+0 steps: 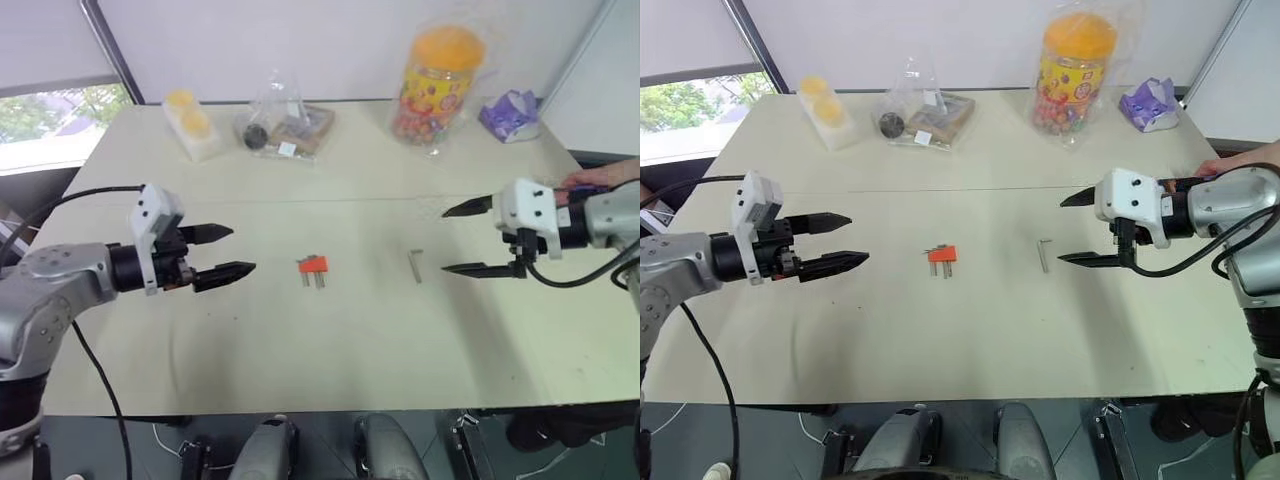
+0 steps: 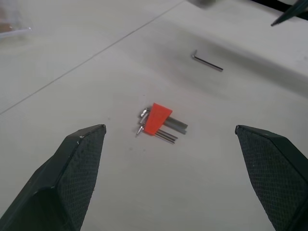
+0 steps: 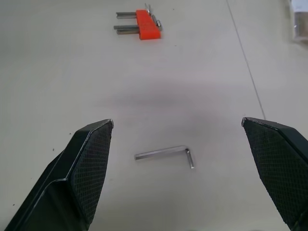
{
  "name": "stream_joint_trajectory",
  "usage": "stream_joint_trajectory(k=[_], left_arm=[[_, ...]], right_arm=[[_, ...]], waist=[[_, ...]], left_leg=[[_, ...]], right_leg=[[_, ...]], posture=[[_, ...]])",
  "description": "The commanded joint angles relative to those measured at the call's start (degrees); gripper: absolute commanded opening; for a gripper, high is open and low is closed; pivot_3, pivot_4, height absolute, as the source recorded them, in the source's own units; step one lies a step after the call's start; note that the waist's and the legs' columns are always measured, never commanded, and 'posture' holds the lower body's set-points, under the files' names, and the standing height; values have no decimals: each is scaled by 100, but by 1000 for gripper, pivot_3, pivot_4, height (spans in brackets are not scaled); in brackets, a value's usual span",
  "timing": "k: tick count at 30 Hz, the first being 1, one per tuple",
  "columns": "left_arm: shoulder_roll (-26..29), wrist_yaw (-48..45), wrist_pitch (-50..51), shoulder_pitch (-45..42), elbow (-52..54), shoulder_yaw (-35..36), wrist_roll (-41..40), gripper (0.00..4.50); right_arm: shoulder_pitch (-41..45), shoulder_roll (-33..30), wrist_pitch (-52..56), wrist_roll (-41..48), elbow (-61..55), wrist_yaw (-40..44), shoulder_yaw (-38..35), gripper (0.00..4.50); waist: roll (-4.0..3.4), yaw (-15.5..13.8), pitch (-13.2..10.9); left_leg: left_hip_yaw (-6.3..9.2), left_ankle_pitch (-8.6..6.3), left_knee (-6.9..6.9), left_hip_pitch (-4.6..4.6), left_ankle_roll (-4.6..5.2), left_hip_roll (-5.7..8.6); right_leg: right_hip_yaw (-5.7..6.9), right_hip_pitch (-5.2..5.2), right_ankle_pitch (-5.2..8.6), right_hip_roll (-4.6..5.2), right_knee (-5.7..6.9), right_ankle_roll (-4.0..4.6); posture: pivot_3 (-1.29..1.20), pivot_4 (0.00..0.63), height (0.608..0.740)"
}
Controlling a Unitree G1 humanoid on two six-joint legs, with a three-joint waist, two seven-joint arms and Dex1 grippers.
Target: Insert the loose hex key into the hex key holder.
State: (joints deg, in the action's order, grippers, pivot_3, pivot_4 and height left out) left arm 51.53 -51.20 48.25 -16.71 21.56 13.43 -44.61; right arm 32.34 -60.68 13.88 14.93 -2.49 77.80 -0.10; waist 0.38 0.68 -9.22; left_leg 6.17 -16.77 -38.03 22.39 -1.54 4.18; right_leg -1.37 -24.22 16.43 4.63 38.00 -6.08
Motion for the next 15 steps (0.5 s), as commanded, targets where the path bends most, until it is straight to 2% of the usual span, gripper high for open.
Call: stream_joint_trajectory(k=[1,6,15], left_arm=[[71,17,-61,-78,104,261,-85,4500],[-25,170,181,-318,1,393,-426,4500],[39,218,179,-278,7,332,-398,4500]], right_arm=[[128,-53,159,155,-265,13,-103,4448],[138,-42,313,204,-353,-26,-133,4448],[160,6,449,212,-483,-100,-87,4448]], waist=[[0,-3,0],[0,-10,0],[0,1,0]], left_leg=[[0,0,0,0,0,0],[0,0,-1,2,1,1],[-1,1,-1,2,-1,1]], right_leg=[[0,0,0,0,0,0],[0,0,0,1,0,0],[0,-2,0,1,1,0]], posture=[[0,150,740],[0,150,740],[0,150,740]])
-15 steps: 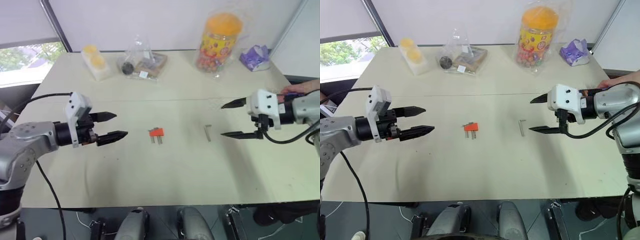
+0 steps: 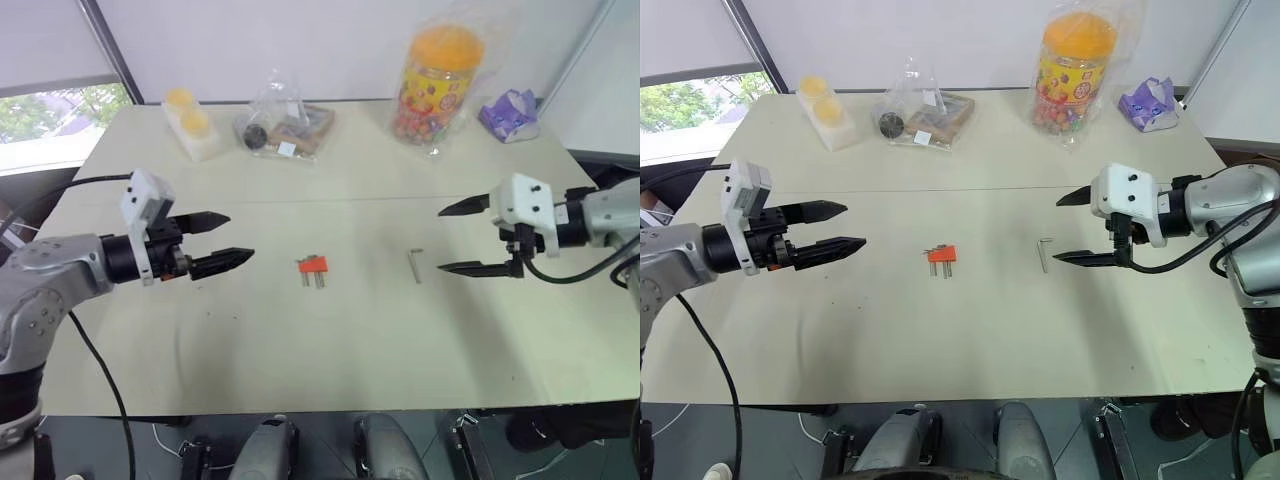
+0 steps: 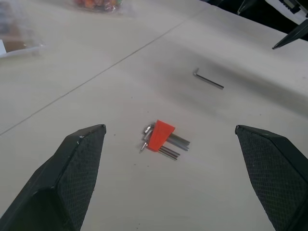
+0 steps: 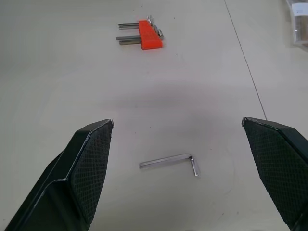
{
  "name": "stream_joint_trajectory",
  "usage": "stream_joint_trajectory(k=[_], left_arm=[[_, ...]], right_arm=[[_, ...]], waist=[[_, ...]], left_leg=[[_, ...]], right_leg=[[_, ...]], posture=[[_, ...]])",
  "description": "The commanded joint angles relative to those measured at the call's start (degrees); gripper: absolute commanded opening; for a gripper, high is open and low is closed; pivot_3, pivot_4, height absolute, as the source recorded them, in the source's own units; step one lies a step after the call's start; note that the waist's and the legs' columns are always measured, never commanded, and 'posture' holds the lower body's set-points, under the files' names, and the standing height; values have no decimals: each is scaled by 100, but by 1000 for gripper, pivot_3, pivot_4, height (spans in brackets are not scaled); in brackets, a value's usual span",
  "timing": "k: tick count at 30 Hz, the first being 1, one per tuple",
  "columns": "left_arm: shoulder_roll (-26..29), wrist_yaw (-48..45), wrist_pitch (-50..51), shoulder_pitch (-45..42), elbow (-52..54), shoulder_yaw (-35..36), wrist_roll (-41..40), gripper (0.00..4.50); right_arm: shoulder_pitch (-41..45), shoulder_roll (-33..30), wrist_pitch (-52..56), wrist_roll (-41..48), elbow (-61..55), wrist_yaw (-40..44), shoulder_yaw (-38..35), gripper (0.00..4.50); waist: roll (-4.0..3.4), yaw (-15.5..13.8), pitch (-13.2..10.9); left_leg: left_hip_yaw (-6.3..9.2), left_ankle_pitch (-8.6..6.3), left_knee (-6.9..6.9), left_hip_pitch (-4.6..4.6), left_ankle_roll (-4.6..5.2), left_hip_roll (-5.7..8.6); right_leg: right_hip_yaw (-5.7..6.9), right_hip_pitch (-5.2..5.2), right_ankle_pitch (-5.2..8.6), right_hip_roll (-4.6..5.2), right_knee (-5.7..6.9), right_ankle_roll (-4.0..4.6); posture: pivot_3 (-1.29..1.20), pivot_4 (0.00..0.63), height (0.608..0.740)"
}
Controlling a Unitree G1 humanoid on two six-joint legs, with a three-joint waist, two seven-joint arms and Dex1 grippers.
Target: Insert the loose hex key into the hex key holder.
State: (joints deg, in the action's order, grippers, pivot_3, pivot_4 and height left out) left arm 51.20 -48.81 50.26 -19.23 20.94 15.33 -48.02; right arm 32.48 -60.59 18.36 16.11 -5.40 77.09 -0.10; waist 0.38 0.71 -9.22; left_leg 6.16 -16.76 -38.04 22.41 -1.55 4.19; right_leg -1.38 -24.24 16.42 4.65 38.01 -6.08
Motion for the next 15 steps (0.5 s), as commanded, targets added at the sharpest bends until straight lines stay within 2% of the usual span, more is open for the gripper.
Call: stream_joint_trajectory(k=[1,15], left_arm=[[71,-20,-19,-16,74,144,-58,4500],[152,-55,-23,227,221,236,-61,4500]], right_arm=[[155,9,3,85,-195,-37,-73,4448],[282,348,-205,-26,-8,-164,139,4448]], waist=[[0,-5,0],[0,-1,0]], left_leg=[[0,0,0,0,0,0],[0,1,0,0,-1,0]], right_leg=[[0,0,0,0,0,0],[-1,0,0,0,0,0]], posture=[[0,150,740],[0,150,740]])
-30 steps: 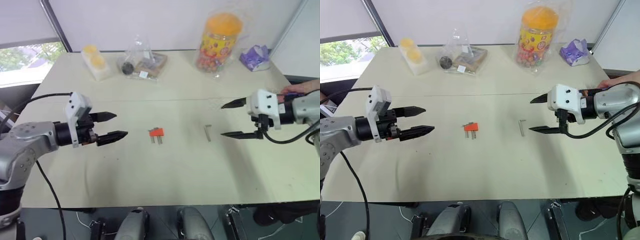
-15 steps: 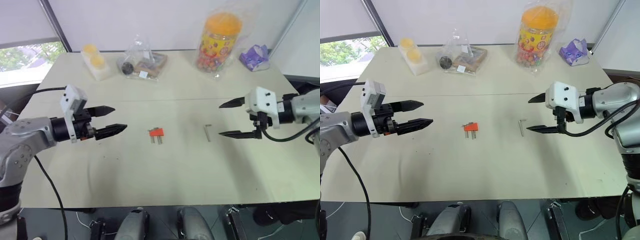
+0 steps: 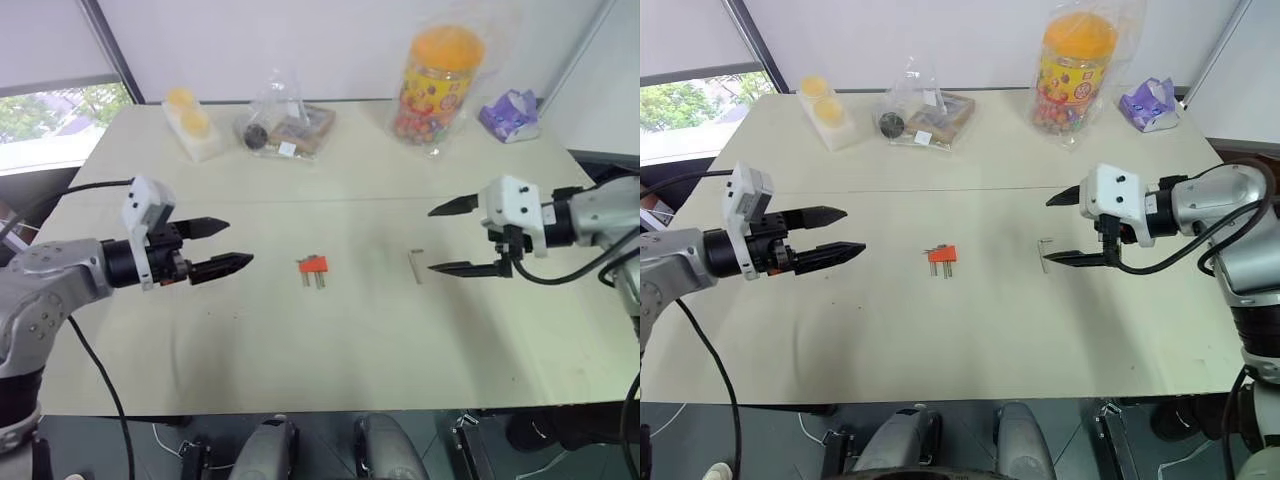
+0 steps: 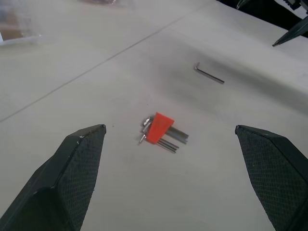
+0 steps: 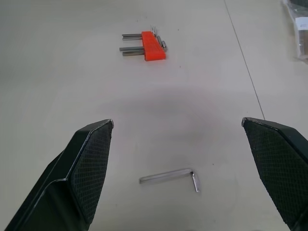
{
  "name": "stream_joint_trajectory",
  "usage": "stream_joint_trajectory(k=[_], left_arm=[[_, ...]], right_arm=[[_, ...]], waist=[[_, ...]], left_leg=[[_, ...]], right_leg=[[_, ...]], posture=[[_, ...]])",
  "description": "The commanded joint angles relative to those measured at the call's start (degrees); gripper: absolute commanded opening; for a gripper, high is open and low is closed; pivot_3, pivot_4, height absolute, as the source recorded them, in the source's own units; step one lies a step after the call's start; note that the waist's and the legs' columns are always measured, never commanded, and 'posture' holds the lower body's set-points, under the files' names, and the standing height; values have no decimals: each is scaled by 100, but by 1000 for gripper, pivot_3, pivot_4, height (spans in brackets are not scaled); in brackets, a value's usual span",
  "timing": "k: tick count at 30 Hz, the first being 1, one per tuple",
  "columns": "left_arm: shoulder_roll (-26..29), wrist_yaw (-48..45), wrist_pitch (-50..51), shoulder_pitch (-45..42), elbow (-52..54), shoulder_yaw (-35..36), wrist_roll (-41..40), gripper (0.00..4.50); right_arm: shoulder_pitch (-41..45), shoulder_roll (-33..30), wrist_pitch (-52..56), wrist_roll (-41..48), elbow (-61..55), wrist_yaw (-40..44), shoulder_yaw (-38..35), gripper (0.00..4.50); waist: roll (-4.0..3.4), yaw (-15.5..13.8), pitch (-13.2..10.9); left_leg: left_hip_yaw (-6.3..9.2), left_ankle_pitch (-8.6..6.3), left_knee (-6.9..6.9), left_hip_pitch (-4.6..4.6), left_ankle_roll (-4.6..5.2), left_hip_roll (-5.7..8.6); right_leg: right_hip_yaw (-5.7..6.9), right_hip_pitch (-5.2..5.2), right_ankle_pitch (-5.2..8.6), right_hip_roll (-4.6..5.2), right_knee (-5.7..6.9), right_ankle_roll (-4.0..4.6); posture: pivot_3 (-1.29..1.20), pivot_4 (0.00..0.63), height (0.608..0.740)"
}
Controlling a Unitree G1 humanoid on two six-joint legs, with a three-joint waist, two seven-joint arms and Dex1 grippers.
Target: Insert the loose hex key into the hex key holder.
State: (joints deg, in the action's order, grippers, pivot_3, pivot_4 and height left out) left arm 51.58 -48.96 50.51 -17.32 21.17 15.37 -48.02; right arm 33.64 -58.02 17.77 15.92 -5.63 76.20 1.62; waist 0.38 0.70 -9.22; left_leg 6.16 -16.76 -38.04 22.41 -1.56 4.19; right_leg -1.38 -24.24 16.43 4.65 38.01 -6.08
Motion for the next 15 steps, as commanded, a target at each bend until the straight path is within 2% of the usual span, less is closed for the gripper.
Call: stream_joint_trajectory(k=[1,6,9,15], left_arm=[[123,-38,-55,43,194,233,-52,4500],[77,69,-92,92,184,247,-10,4500],[19,150,-96,136,222,238,-20,4500],[-64,309,-113,200,382,196,-3,4500]], right_arm=[[184,156,-169,-18,52,-102,-4,4448],[143,735,-666,-356,410,-359,378,4448],[246,1293,-843,-542,704,-604,677,4448],[681,2307,-1845,-1417,2346,-1145,1362,4448]], waist=[[0,-1,0],[1,1,0],[0,13,0],[1,18,0]], left_leg=[[0,0,0,0,0,0],[0,3,0,0,-5,0],[0,14,0,0,-24,0],[-1,16,-1,0,-27,1]], right_leg=[[0,0,0,0,0,0],[1,0,0,0,1,0],[0,-3,0,-1,2,0],[-1,-6,0,-2,8,0]], posture=[[0,150,740],[0,150,740],[0,150,740],[0,150,740]])
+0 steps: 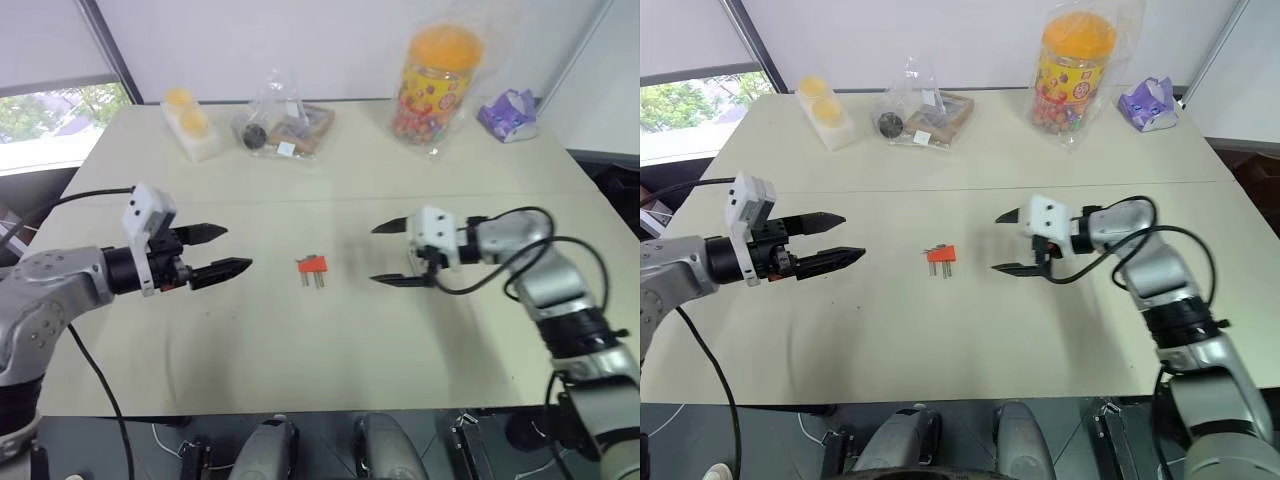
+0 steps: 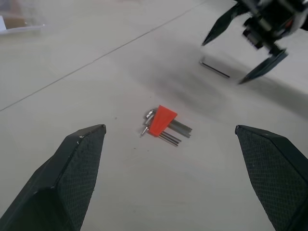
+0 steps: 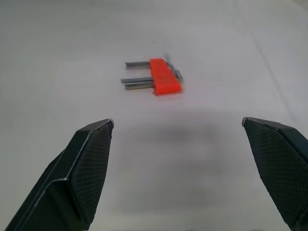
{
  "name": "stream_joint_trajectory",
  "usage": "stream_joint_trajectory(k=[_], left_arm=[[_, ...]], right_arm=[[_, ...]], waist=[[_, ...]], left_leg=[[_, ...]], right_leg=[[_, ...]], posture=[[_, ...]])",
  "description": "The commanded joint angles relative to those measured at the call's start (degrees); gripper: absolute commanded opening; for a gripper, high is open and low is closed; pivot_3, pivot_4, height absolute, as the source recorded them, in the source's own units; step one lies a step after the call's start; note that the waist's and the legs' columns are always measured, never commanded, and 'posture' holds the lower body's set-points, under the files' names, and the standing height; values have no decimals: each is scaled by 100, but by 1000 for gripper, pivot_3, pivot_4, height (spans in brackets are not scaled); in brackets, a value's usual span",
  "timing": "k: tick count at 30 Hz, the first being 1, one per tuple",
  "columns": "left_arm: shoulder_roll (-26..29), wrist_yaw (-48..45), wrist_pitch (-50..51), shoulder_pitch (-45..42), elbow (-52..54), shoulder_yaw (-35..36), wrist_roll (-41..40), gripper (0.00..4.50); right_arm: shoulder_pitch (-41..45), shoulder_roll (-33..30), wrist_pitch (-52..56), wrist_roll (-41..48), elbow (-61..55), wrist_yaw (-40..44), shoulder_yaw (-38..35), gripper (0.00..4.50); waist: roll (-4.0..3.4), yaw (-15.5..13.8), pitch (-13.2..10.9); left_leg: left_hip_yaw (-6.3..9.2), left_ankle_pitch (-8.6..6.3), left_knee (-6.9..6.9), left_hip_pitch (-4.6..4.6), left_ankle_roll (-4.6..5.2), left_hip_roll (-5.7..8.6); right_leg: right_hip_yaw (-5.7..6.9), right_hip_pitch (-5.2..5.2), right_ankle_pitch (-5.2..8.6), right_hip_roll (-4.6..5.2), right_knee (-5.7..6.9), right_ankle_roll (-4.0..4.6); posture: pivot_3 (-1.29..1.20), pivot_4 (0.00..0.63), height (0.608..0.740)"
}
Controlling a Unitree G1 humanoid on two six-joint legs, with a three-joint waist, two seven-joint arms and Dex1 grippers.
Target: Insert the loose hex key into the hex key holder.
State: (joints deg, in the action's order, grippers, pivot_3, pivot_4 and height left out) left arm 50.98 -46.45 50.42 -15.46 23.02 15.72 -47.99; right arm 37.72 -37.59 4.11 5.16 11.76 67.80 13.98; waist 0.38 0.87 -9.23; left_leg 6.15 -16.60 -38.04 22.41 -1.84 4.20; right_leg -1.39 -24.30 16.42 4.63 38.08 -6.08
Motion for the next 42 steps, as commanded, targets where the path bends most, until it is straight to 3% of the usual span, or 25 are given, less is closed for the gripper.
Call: stream_joint_trajectory(k=[1,5,11,42], left_arm=[[8,63,-133,40,218,152,29,4500],[68,62,-175,187,313,181,91,4500],[103,74,-172,236,348,265,107,4500],[-26,348,-181,465,658,267,34,4500]], right_arm=[[386,411,-589,-452,901,-442,173,4448],[738,917,-1003,-815,1884,-825,337,4448],[857,1313,-1178,-936,2379,-878,368,4448],[661,2136,-520,-1037,2424,-732,536,4448]], waist=[[0,5,0],[0,18,0],[0,18,0],[-1,176,0]], left_leg=[[0,0,0,0,0,0],[0,1,1,0,-2,0],[1,1,1,0,-3,0],[5,2,9,-3,-5,-2]], right_leg=[[0,-2,0,0,0,0],[0,-3,0,-2,2,0],[1,-3,0,-3,3,0],[1,-5,0,-8,7,0]], posture=[[0,150,740],[0,150,740],[0,150,740],[0,150,740]])
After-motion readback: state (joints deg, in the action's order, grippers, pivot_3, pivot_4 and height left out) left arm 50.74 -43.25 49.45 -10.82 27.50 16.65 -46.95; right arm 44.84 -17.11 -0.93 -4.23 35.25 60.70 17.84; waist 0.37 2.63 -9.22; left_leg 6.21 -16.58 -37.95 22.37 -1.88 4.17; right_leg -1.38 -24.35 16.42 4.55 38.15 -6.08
